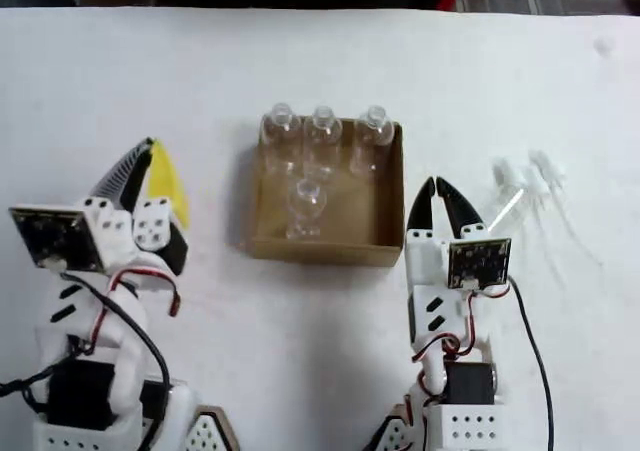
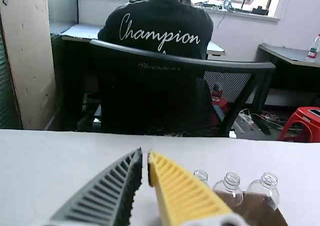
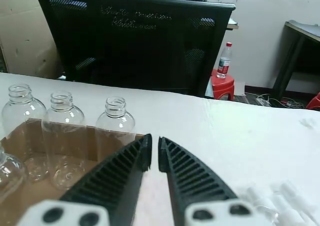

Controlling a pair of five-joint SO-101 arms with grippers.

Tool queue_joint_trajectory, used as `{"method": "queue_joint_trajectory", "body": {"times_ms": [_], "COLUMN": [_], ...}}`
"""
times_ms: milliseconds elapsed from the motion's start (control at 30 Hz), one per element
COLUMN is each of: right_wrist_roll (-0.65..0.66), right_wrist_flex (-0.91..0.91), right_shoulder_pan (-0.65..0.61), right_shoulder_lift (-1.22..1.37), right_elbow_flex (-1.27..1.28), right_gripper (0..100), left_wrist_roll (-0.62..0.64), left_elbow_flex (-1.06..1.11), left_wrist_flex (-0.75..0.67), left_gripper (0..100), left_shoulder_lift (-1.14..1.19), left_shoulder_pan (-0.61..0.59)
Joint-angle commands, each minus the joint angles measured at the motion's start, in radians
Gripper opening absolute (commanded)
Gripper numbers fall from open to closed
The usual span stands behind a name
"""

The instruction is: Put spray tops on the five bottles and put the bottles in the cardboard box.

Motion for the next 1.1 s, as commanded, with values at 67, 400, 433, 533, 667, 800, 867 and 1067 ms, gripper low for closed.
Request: {"method": "queue_joint_trajectory", "body": {"times_ms": [67,400,433,533,667,800,867,1067], "right_wrist_roll": [0.011,0.011,0.011,0.011,0.011,0.011,0.011,0.011], "right_wrist_flex": [-0.001,0.002,0.002,0.001,-0.004,-0.004,-0.004,-0.001], "right_shoulder_pan": [0.002,-0.002,-0.002,-0.002,-0.002,-0.002,-0.002,-0.002], "right_shoulder_lift": [-0.005,-0.005,-0.005,-0.005,-0.005,-0.007,-0.007,-0.007], "right_elbow_flex": [0.008,0.008,0.008,0.008,0.008,0.008,0.008,0.008], "right_gripper": [2.2,2.2,2.2,2.2,2.2,2.2,2.2,2.2], "left_wrist_roll": [-0.015,-0.017,-0.017,-0.018,-0.092,-0.157,-0.19,-0.207], "left_elbow_flex": [-0.157,0.031,0.069,0.135,0.196,0.347,0.416,0.523], "left_wrist_flex": [0.147,0.124,0.098,0.044,0.037,-0.015,-0.069,-0.212], "left_gripper": [2,2,2,3,2,2,2,2], "left_shoulder_lift": [-0.013,-0.015,-0.015,-0.018,-0.114,-0.308,-0.377,-0.326], "left_shoulder_pan": [-0.03,-0.196,-0.197,-0.176,-0.116,-0.048,-0.028,-0.022]}}
